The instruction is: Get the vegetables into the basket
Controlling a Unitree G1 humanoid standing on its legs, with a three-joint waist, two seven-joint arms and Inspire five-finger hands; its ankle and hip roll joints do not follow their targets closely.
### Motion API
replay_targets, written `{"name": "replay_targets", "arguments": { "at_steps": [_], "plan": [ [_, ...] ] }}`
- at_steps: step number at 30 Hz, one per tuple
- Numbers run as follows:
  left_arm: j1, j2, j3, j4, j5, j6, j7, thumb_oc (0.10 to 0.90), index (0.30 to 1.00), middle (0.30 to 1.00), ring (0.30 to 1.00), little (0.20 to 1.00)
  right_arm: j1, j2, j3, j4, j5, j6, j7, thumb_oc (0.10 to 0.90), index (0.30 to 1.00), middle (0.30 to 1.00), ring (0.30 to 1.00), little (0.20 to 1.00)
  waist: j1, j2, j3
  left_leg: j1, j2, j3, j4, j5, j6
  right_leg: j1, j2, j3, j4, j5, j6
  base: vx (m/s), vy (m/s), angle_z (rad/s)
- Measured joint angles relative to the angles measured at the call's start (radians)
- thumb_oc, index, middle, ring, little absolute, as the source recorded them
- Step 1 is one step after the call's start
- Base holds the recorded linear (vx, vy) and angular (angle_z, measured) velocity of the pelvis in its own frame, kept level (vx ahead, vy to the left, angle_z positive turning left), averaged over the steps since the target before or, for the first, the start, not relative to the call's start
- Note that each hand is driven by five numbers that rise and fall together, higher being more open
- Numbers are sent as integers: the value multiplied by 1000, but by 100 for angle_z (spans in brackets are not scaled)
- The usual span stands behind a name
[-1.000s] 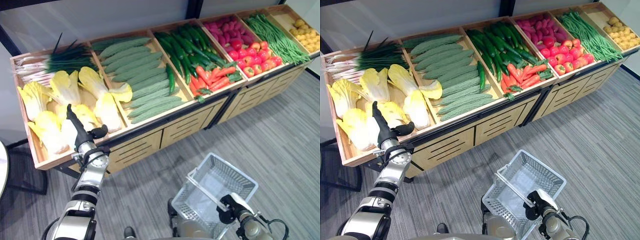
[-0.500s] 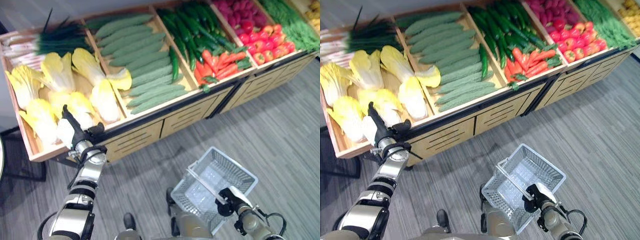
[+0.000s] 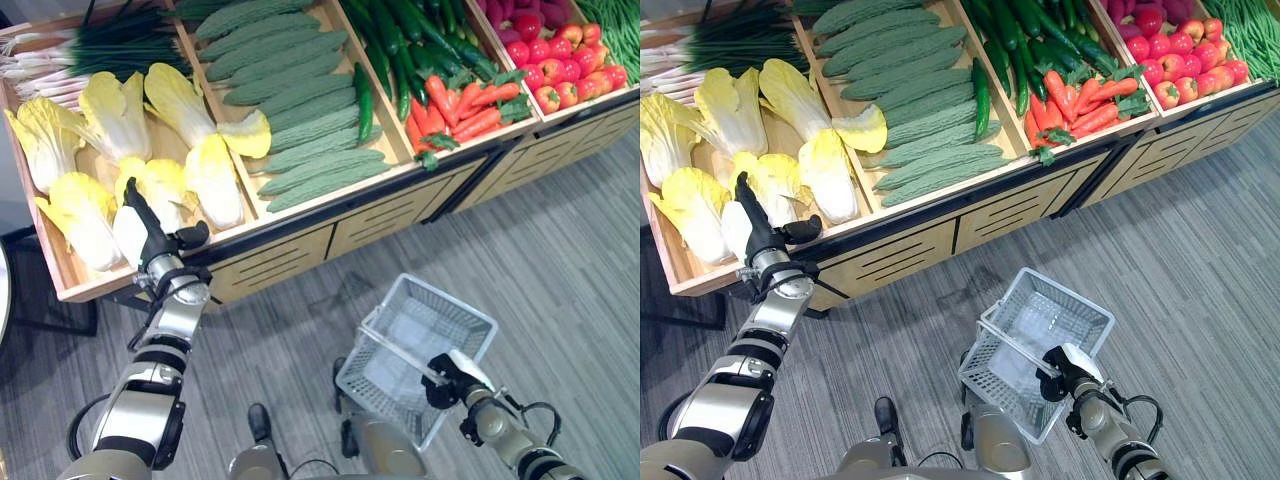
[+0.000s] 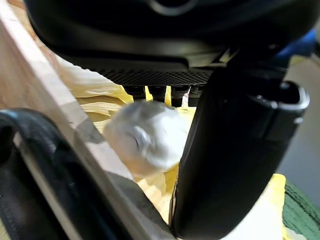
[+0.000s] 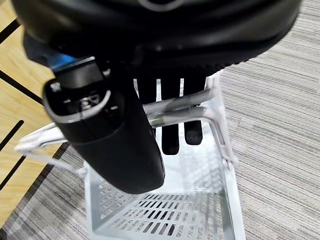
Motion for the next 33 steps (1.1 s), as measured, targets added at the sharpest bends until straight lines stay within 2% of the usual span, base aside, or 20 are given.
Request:
{"name": "replay_targets", "arguments": {
  "at_steps": [5, 9, 10, 11, 12, 17, 20, 22, 27, 30, 31, 33],
  "plan": [
    [-18, -1, -2, 44, 0, -11, -10, 900, 1000, 1000, 1000, 1000, -14, -1, 20, 1, 0, 1, 0, 400, 300, 300, 300, 300, 1, 4, 3, -3, 1, -5, 0, 0, 0, 0, -1, -6, 0, 0, 0, -12, 12, 3],
    [-68, -3, -10, 156, -10, -25, -26, 900, 1000, 1000, 1000, 1000, -38, 0, 35, 6, 4, 2, 2, 400, 300, 300, 300, 300, 2, 9, 6, -4, 1, -8, 0, 2, -1, 0, -1, -7, 0, -3, 4, 0, 0, 0],
    [-79, -2, -9, 170, -11, -26, -32, 775, 824, 824, 824, 824, -39, 0, 37, 7, 4, 2, 2, 400, 300, 300, 300, 300, 2, 10, 7, -4, 1, -8, 0, 2, -1, 0, -1, -7, 0, -3, 5, 0, 0, 0],
    [-81, 0, -9, 184, -13, -27, -43, 424, 333, 333, 333, 333, -40, 0, 38, 6, 4, 2, 2, 400, 300, 300, 300, 300, 3, 13, 7, -4, 1, -8, 0, 3, -1, 0, -1, -7, 0, -4, 5, 0, 0, 0],
    [-96, 1, -8, 218, -19, -36, -48, 400, 300, 300, 300, 300, -45, -1, 42, 6, 4, 2, 2, 400, 300, 300, 300, 300, 2, 16, 7, -2, 1, -7, -2, 3, -2, 1, -1, -7, 0, -4, 5, 0, 0, 0],
    [-124, 18, 2, 291, -21, -47, -56, 400, 300, 300, 300, 300, -62, -7, 69, 7, 4, 2, 4, 400, 300, 300, 300, 300, -1, 26, 8, 4, 0, -3, -3, 4, -2, 4, 0, -1, 0, -4, 4, -3, 20, -5],
    [-123, 56, 5, 344, -27, -56, -77, 400, 300, 300, 300, 300, -68, -21, 70, 6, 4, 2, 9, 400, 300, 300, 300, 300, -4, 42, 8, 13, 0, 3, -3, 4, -2, 9, 2, 4, 0, -2, 3, -13, 20, -6],
    [-122, 58, 20, 360, -48, -59, -83, 400, 300, 300, 300, 300, -70, -31, 71, 6, 4, 2, 14, 400, 300, 300, 300, 300, -7, 47, 8, 22, 0, 7, 0, 3, -1, 16, 3, 7, 0, 6, -8, -7, 15, -5],
    [-112, 55, 65, 357, -124, -61, -87, 400, 300, 300, 300, 300, -68, -33, 76, 3, 4, 2, 24, 400, 300, 300, 300, 300, -14, 48, 7, 38, 0, 13, 0, 2, -1, 29, 4, 10, 0, 7, -9, -6, 4, -3],
    [-58, 32, 112, 224, -192, -66, -52, 400, 300, 300, 300, 300, -48, -33, 73, 3, 4, 2, 24, 400, 300, 300, 300, 300, -14, 47, 8, 46, 1, 11, 0, 2, -2, 39, 5, 9, 0, 7, -9, -7, -7, 3],
    [-18, 23, 146, 91, -219, -36, -32, 400, 300, 300, 300, 300, -36, -32, 65, 3, 4, 1, 22, 400, 300, 300, 300, 300, -13, 42, 11, 45, 2, 7, 0, 2, -2, 40, 4, 5, 0, 7, -9, -15, -12, 8],
    [37, 8, 151, -32, -214, -43, 1, 400, 300, 300, 300, 300, -23, -32, 58, 9, 4, 1, 20, 400, 300, 300, 300, 300, -6, 37, 14, 48, 3, 2, 0, 2, -2, 45, 3, 2, 0, 7, -9, -23, -9, 6]
  ]
}}
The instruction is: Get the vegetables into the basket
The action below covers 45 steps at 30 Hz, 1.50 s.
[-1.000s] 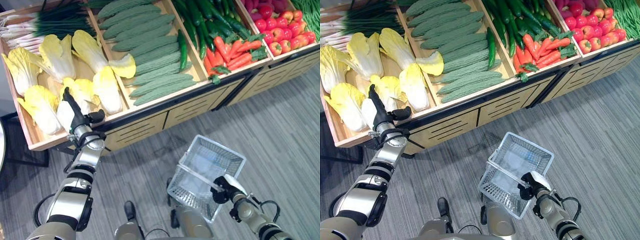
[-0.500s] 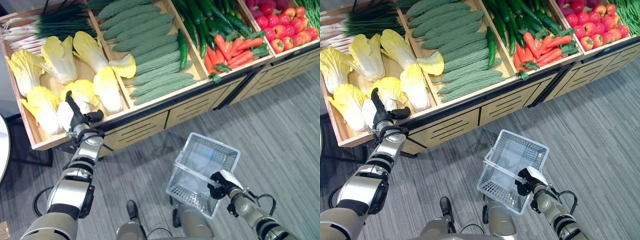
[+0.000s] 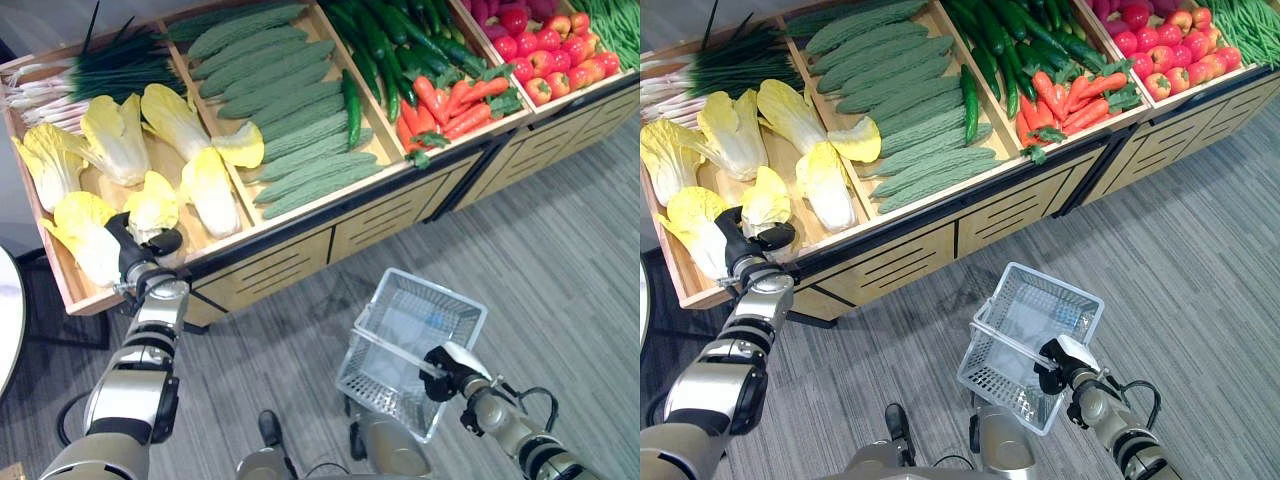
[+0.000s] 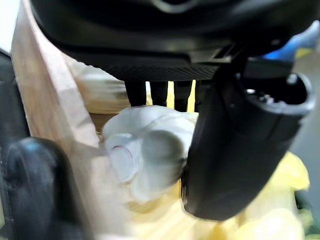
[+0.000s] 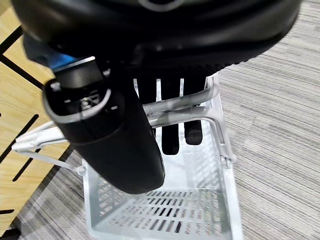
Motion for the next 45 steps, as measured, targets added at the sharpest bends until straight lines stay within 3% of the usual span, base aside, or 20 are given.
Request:
{"name": "replay_targets", "arguments": {
  "at_steps": [9, 13, 15, 18, 19, 22, 27, 29, 37, 44, 45],
  "plan": [
    [55, -70, 48, -412, 91, 17, 156, 400, 300, 300, 300, 300, 27, 30, -21, 1, 0, -2, 2, 400, 300, 300, 300, 300, 3, -50, 10, 16, -3, -4, 0, 1, 1, 17, -3, -1, 0, 0, 0, -4, 3, 2],
    [37, -82, 46, -510, 149, -14, 158, 400, 300, 300, 300, 300, 29, 33, -26, -3, 0, -3, 2, 400, 300, 300, 300, 300, 0, -51, 9, 21, -4, -4, 0, 0, 2, 22, -4, -1, 0, 0, 0, 4, 4, 1],
    [42, -92, 27, -593, 149, -72, 129, 400, 300, 300, 300, 300, 37, 33, -35, -5, 1, -4, 4, 400, 300, 300, 300, 300, 4, -52, 9, 28, -4, -6, 0, -1, 3, 32, -4, -3, 0, -1, 1, 7, 6, 2],
    [114, -91, -27, -717, 9, -215, -2, 400, 300, 300, 300, 300, 56, 33, -60, -31, 2, -4, 8, 400, 300, 300, 300, 300, 5, -49, 7, 43, -6, -8, 0, -3, 4, 47, -7, -4, 0, -3, 2, 0, 0, 0],
    [174, -90, -60, -768, -90, -281, -93, 400, 300, 300, 300, 300, 75, 32, -90, -58, 3, -4, 13, 400, 300, 300, 300, 300, 1, -43, 4, 55, -7, -9, 0, -5, 5, 60, -8, -4, 0, -6, 5, 0, 0, 0],
    [297, -93, -113, -837, -306, -323, -268, 400, 300, 300, 300, 300, 107, 32, -123, -78, 3, -5, 20, 400, 300, 300, 300, 300, 2, -30, -12, 62, -9, -10, -3, -7, 6, 67, -10, -4, 0, -16, 13, 0, 0, 0],
    [561, -79, -169, -834, -632, -293, -588, 400, 300, 300, 300, 300, 150, 22, -161, -76, 4, -6, 43, 400, 300, 300, 300, 300, 5, 14, -43, 74, -11, -14, -5, -14, 13, 80, -13, -5, 0, -21, 14, 6, 2, 0],
    [610, -44, -201, -802, -664, -265, -672, 400, 300, 300, 300, 300, 159, 17, -166, -75, 4, -6, 52, 400, 300, 300, 300, 300, 9, 25, -52, 76, -12, -14, -4, -14, 13, 82, -13, -6, 0, -21, 14, 0, 0, 0],
    [712, 19, -272, -779, -669, -203, -831, 400, 300, 300, 300, 300, 196, 15, -194, -42, 4, -13, 62, 400, 300, 300, 300, 300, 5, 47, -101, 96, -16, -4, -5, -18, 16, 97, -14, 5, -1, -21, 18, 12, 15, -3],
    [704, 59, -285, -779, -670, -200, -870, 400, 300, 300, 300, 300, 230, 12, -238, -19, 4, -16, 62, 400, 300, 300, 300, 300, 3, 40, -106, 111, -45, 33, 4, -21, 25, 86, -27, 49, 16, -12, 31, -53, 88, -17],
    [685, 69, -314, -779, -671, -200, -871, 400, 300, 300, 300, 300, 231, 6, -239, -11, 5, -16, 61, 400, 300, 300, 300, 300, 4, 38, -105, 106, -55, 40, 6, -28, 42, 64, -35, 59, 45, -19, 39, -59, 100, -15]
  ]
}}
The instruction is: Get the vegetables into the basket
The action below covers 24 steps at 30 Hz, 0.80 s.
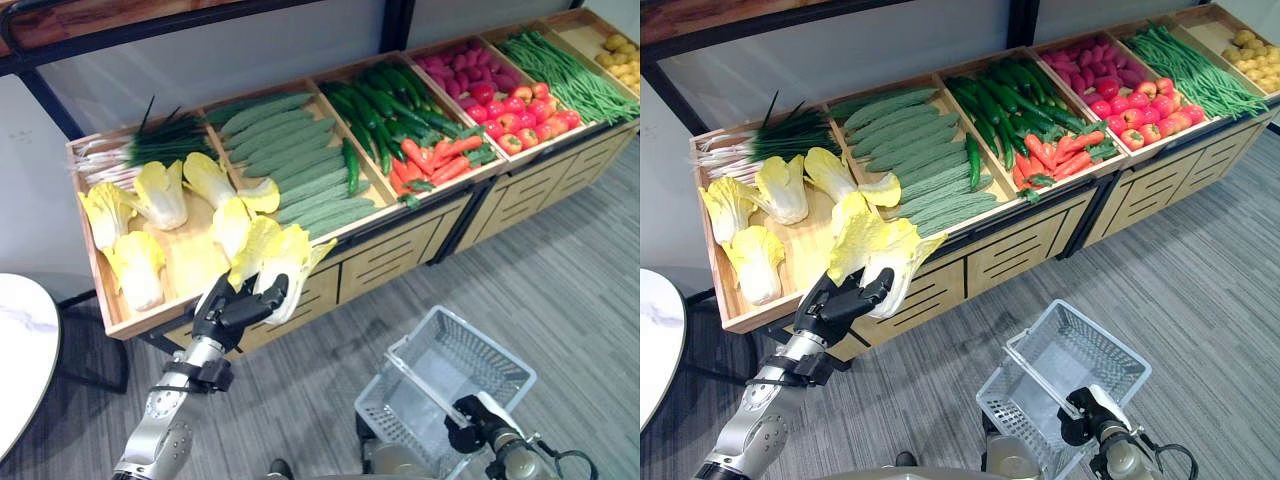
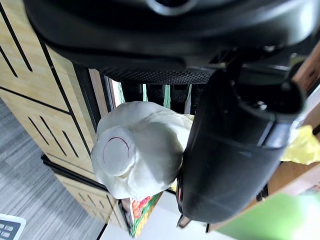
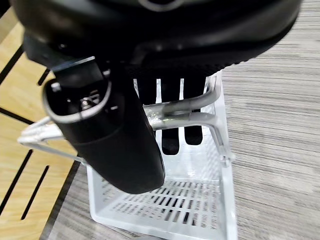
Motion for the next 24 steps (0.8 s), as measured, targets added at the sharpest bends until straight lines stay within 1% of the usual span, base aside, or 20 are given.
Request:
{"name": "replay_targets", "arguments": {
  "at_steps": [2, 3, 4, 5, 6, 7, 8, 9, 10, 11, 12, 13, 14, 15, 16, 17, 18, 19, 22, 24],
  "plan": [
    [-25, 4, -38, 0, 1, 2, -5, 400, 300, 300, 300, 300, -7, -5, -17, 0, 0, 0, -1, 400, 300, 300, 300, 300, -4, -6, 3, 2, -15, 13, -9, 2, 11, -22, -15, 18, 29, -7, 12, -132, 136, -22],
    [-29, 4, -45, 0, 2, 3, -11, 400, 300, 300, 300, 300, -1, -5, -18, 0, 0, -1, -1, 400, 300, 300, 300, 300, -15, -20, 8, 6, -32, 20, -8, -2, 17, -23, -23, 28, 30, -4, 20, -185, 152, -39],
    [-46, 7, -68, 0, 0, 1, -9, 400, 300, 300, 300, 300, -1, -3, -33, -18, 0, -1, -2, 400, 300, 300, 300, 300, -34, -39, 16, 5, -61, 41, -4, -10, 31, -47, -29, 63, 48, 29, 53, -137, 126, -61],
    [-57, 11, -74, -1, 1, 1, -9, 400, 300, 300, 300, 300, -14, -4, -36, -28, 0, -4, -4, 400, 300, 300, 300, 300, -30, -35, 16, 4, -60, 59, -10, -12, 43, -62, -39, 80, 46, 42, 90, -142, 149, -75],
    [-70, 18, -78, 1, 2, 2, -12, 400, 300, 300, 300, 300, -20, 4, -35, -35, 0, -2, -4, 400, 300, 300, 300, 300, -46, -63, 27, 6, -77, 79, -4, -16, 46, -65, -45, 85, 31, 45, 127, -104, 236, -79],
    [-99, 24, -84, 2, 3, 2, -7, 400, 300, 300, 300, 300, -26, 10, -36, -70, 0, -1, -3, 400, 300, 300, 300, 300, -54, -69, 41, 7, -87, 112, -6, -18, 78, -65, -77, 43, 16, -2, 123, -92, 188, -75],
    [-113, 27, -88, 2, 4, 2, -6, 400, 300, 300, 300, 300, -29, 11, -38, -77, 3, -1, -5, 400, 300, 300, 300, 300, -51, -65, 52, 7, -84, 133, -10, -13, 85, -98, -79, 3, 62, -54, 146, -43, 128, -96],
    [-121, 26, -91, 3, 7, 2, -4, 400, 300, 300, 300, 300, -35, 20, -38, -76, 23, 5, -5, 400, 300, 300, 300, 300, -47, -54, 62, 4, -54, 189, -10, -9, 95, -156, -97, -142, 200, -93, 88, -166, 72, -93],
    [-125, 27, -101, 3, 13, 2, -4, 400, 300, 300, 300, 300, -25, 18, -38, -76, 27, 5, -1, 400, 300, 300, 300, 300, -44, -48, 64, 4, -39, 201, -8, -12, 93, -175, -121, -217, 296, -108, 68, -181, 77, -68],
    [-125, 28, -105, 3, 17, 2, -5, 400, 300, 300, 300, 300, -15, 18, -38, -78, 27, 2, 1, 400, 300, 300, 300, 300, -43, -48, 63, 3, -28, 210, -9, -10, 94, -163, -128, -213, 320, -111, 73, -211, 67, -72],
    [-114, 24, -98, 0, 30, 1, -4, 400, 300, 300, 300, 300, -13, 18, -30, -66, 26, 13, 1, 400, 300, 300, 300, 300, -11, -43, 61, 15, -1, 281, -9, -5, 93, -159, -186, -377, 439, -151, 67, -93, -23, -100],
    [-106, 32, -92, 0, 35, 1, 2, 400, 300, 300, 300, 300, -4, 19, -29, -67, 26, 12, 2, 400, 300, 300, 300, 300, 22, -44, 60, 22, 16, 321, -4, -5, 90, -132, -199, -445, 493, -171, 67, -45, -40, -110],
    [-98, 36, -79, 0, 41, 2, 3, 400, 300, 300, 300, 300, 0, 20, -27, -72, 26, 12, 3, 400, 300, 300, 300, 300, 23, -49, 57, 25, 22, 342, -4, 2, 74, -103, -216, -458, 506, -194, 77, -12, -161, -104],
    [-87, 47, -45, 7, 42, 4, 9, 400, 300, 300, 300, 300, -2, 21, -25, -85, 26, 7, 3, 400, 300, 300, 300, 300, 20, -58, 54, 23, 20, 352, -3, 11, 49, -40, -186, -443, 391, -220, 28, 4, -184, -66],
    [-83, 46, -35, 8, 43, 5, 7, 400, 300, 300, 300, 300, -8, 14, -25, -86, 25, 13, 4, 400, 300, 300, 300, 300, 6, -51, 52, 27, 22, 357, -2, 23, 31, -24, -155, -444, 340, -223, -2, 14, -236, -76],
    [-74, 45, -27, 7, 44, 5, 3, 400, 300, 300, 300, 300, -11, 16, -24, -84, 24, 15, 3, 400, 300, 300, 300, 300, 7, -48, 50, 36, 29, 364, 2, 23, 31, -14, -133, -428, 301, -212, -17, 25, -169, -66],
    [-69, 44, -23, 7, 45, 5, 3, 400, 300, 300, 300, 300, -10, 13, -17, -85, 25, 15, 1, 400, 300, 300, 300, 300, 16, -43, 47, 42, 41, 368, 6, 22, 31, -2, -119, -412, 276, -198, -24, 39, -196, -71],
    [-79, 36, -22, 7, 55, 5, -2, 400, 300, 300, 300, 300, -4, 6, -18, -88, 26, 19, -3, 400, 300, 300, 300, 300, 13, -34, 41, 44, 57, 369, 14, 15, 18, 0, -98, -402, 260, -195, -28, 29, -146, -53],
    [-92, 14, -23, 7, 60, 4, -7, 400, 300, 300, 300, 300, 24, -3, -17, -81, 26, 16, -1, 400, 300, 300, 300, 300, -1, -32, 40, 40, 73, 365, 29, 12, 13, 3, -85, -392, 249, -195, -28, 25, -194, -15],
    [-97, 6, -23, 7, 60, 4, -6, 400, 300, 300, 300, 300, 47, -2, -16, -81, 26, 13, 0, 400, 300, 300, 300, 300, -3, -30, 39, 33, 88, 367, 51, 12, 13, 2, -75, -393, 221, -201, -21, 43, -262, -8]
  ]
}}
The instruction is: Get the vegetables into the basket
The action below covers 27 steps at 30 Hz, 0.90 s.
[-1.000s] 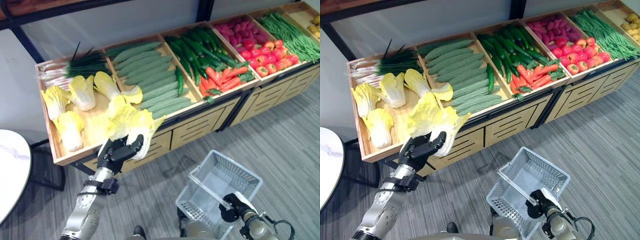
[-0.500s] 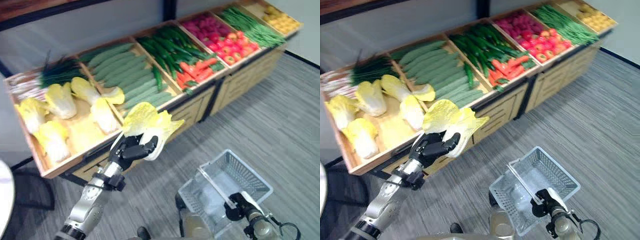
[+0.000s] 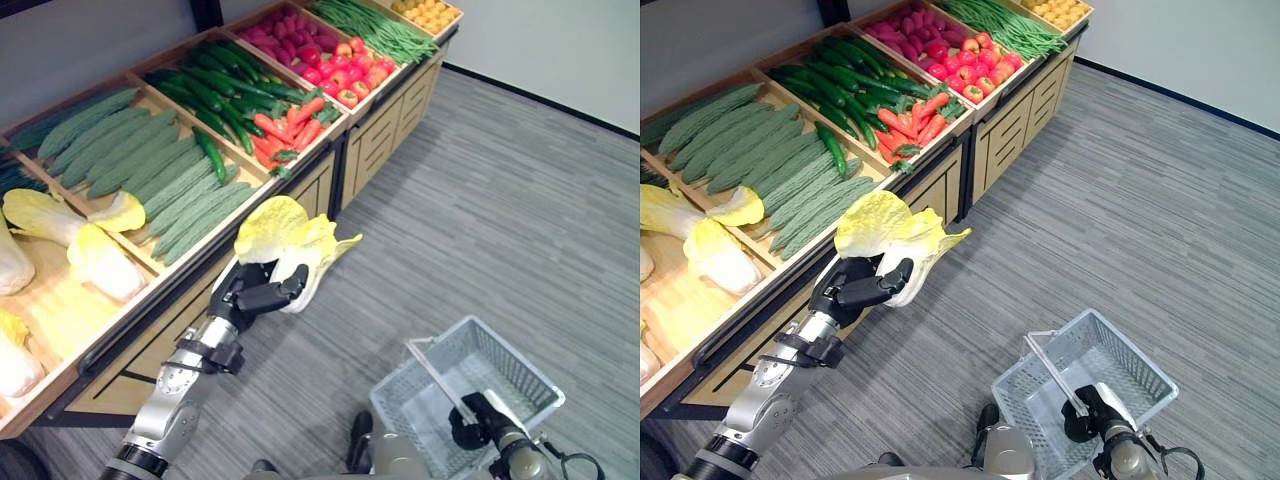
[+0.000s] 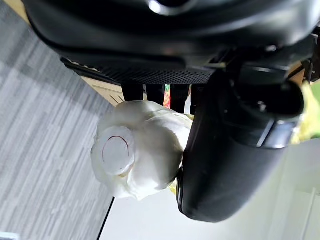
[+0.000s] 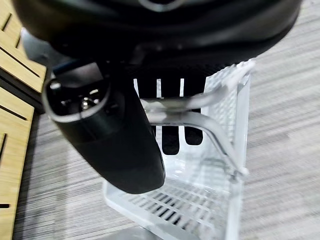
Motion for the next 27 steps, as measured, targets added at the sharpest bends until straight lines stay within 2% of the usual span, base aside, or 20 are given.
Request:
{"name": "replay_targets", "arguments": {
  "at_steps": [5, 6, 7, 9, 10, 11, 12, 13, 14, 15, 16, 17, 18, 20, 22, 24, 25, 26, 27],
  "plan": [
    [-4, -18, -18, 1, -1, 0, 3, 400, 300, 300, 300, 300, 5, -1, -1, 0, 7, -3, -3, 400, 300, 300, 300, 300, -12, 24, -11, -20, 22, -8, 72, 1, -2, -11, -6, 12, 37, -23, -4, 80, -240, -7],
    [-12, -17, -28, 3, -1, 0, 5, 400, 300, 300, 300, 300, 4, -1, -3, -1, 10, -4, -4, 400, 300, 300, 300, 300, -16, 21, -10, -32, 36, -22, 131, -4, -18, -22, -13, 13, 75, -60, -24, 194, -321, -5],
    [-18, -4, -48, 4, -1, 0, 5, 400, 300, 300, 300, 300, 7, 0, -3, -1, 11, -6, -3, 400, 300, 300, 300, 300, -8, 10, -13, -61, 69, -49, 264, -22, -48, -21, -27, 34, 107, -82, -32, 169, -212, -17],
    [-18, -1, -57, 4, 0, 0, 2, 400, 300, 300, 300, 300, 9, 0, -5, -1, 11, -9, -4, 400, 300, 300, 300, 300, 7, 11, -15, -73, 109, -66, 368, 0, -86, -1, -1, 58, 86, -88, -32, 109, -110, -71],
    [-18, 1, -62, 2, 0, 0, 7, 400, 300, 300, 300, 300, -16, -4, 5, -2, 12, -15, -3, 400, 300, 300, 300, 300, 36, -1, -12, -124, 127, -227, 487, -10, -119, 31, 34, 154, 48, -42, -52, 26, -13, -112],
    [-18, 1, -64, -2, 0, -1, 6, 400, 300, 300, 300, 300, -20, -6, 5, -4, 12, -15, -7, 400, 300, 300, 300, 300, 38, -2, -15, -143, 112, -286, 490, -35, -135, 37, 42, 174, 28, -32, -62, 173, 11, -130],
    [-29, -11, -73, -13, 0, -2, 6, 400, 300, 300, 300, 300, -39, -14, 6, -2, 13, -15, -19, 400, 300, 300, 300, 300, 39, -6, -18, -181, 52, -409, 418, -52, -127, 35, 48, 208, -13, -23, -54, 148, 19, -95],
    [-33, -17, -80, -25, 0, -4, 7, 400, 300, 300, 300, 300, -51, -16, 6, 1, 13, -13, -19, 400, 300, 300, 300, 300, 42, -7, -18, -200, 25, -434, 361, -56, -121, 37, 64, 243, -37, 4, -47, 209, 37, -127],
    [-34, -24, -86, -31, 1, -4, 4, 400, 300, 300, 300, 300, -64, -15, 11, 14, 12, -13, -19, 400, 300, 300, 300, 300, 59, -10, -16, -191, 3, -477, 248, -45, -100, 44, 82, 285, -64, 5, -51, 197, 106, -123],
    [-33, -23, -88, -30, 1, -6, 3, 400, 300, 300, 300, 300, -64, -15, 19, 13, 12, -12, -19, 400, 300, 300, 300, 300, 62, -10, -16, -191, 2, -482, 206, -36, -93, 50, 97, 304, -72, 7, -48, 197, 104, -133],
    [-29, -18, -87, -29, 6, -9, 3, 400, 300, 300, 300, 300, -68, -15, 35, 8, 12, -12, -19, 400, 300, 300, 300, 300, 62, -16, -16, -192, -21, -575, 131, -29, -84, 59, 123, 360, -90, 29, -52, 228, 146, -140],
    [-28, -17, -86, -27, 14, -13, 5, 400, 300, 300, 300, 300, -66, -16, 38, 5, 11, -19, -19, 400, 300, 300, 300, 300, 88, -19, -14, -177, -32, -628, 82, -19, -80, 57, 134, 372, -92, 29, -57, 94, 57, -152],
    [-28, -12, -86, -23, 22, -13, 6, 400, 300, 300, 300, 300, -62, -14, 41, 1, 11, -24, -19, 400, 300, 300, 300, 300, 92, -21, -13, -197, -27, -625, 105, 1, -78, 57, 136, 359, -94, 40, -74, 147, 109, -119],
    [-22, -10, -87, -11, 23, -14, 5, 400, 300, 300, 300, 300, -55, -15, 61, 2, 11, -25, -16, 400, 300, 300, 300, 300, 76, -19, -14, -210, -40, -717, 62, 21, -84, 61, 176, 425, -101, 37, -76, 137, 178, -109],
    [-21, -9, -89, -10, 23, -14, 4, 400, 300, 300, 300, 300, -44, -19, 62, 2, 11, -24, -12, 400, 300, 300, 300, 300, 68, -14, -12, -214, -65, -735, 60, 37, -60, 55, 181, 447, -87, 37, -74, 171, 300, -86],
    [-17, -9, -91, -8, 22, -14, 3, 400, 300, 300, 300, 300, -32, -25, 62, 3, 10, -22, -7, 400, 300, 300, 300, 300, 53, -8, -13, -210, -69, -703, 60, 39, -37, 55, 187, 466, -71, 26, -68, 45, 142, -51],
    [-17, -6, -93, -11, 21, -16, 4, 400, 300, 300, 300, 300, -25, -36, 61, 0, 10, -22, -6, 400, 300, 300, 300, 300, 59, 2, -18, -190, -78, -672, 46, 31, 4, 22, 193, 503, -46, 13, -56, -3, 95, -83],
    [-15, -7, -92, -14, 21, -19, 5, 400, 300, 300, 300, 300, -27, -53, 60, -3, 10, -22, -5, 400, 300, 300, 300, 300, 62, 30, -25, -181, -66, -649, 40, 36, 16, 2, 206, 516, -31, 11, -54, -17, 140, -91],
    [-19, -1, -90, -15, 21, -19, 5, 400, 300, 300, 300, 300, -37, -49, 58, 0, 10, -16, -5, 400, 300, 300, 300, 300, 57, 26, -18, -178, -74, -616, 27, 50, 5, -19, 193, 519, -13, 6, -44, -16, 169, -88]
  ]
}}
